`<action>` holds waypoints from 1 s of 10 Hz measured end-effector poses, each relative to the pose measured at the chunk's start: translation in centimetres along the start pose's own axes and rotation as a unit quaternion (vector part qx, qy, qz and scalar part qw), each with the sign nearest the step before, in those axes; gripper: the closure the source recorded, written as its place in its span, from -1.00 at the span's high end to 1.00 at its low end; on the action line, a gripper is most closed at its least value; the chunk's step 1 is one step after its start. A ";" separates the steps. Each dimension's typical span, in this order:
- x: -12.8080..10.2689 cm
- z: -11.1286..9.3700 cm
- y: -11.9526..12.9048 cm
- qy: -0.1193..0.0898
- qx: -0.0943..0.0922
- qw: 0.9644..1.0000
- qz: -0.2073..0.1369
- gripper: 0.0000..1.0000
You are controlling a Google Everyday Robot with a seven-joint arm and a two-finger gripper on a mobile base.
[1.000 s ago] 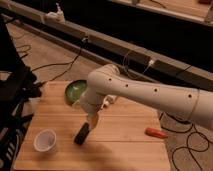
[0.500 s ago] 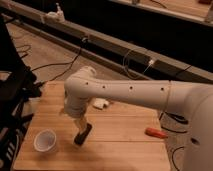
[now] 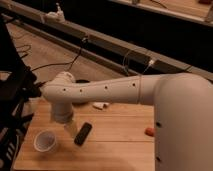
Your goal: Pick up the ceramic cup
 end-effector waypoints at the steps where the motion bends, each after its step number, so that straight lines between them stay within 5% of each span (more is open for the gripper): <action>1: -0.9 0.2 -0.6 -0.002 -0.003 1.000 -0.008 0.60; 6: -0.9 0.2 -0.6 -0.002 -0.003 1.000 -0.008 0.60; 10: -2.3 0.3 -1.8 -0.020 0.040 0.998 -0.036 0.60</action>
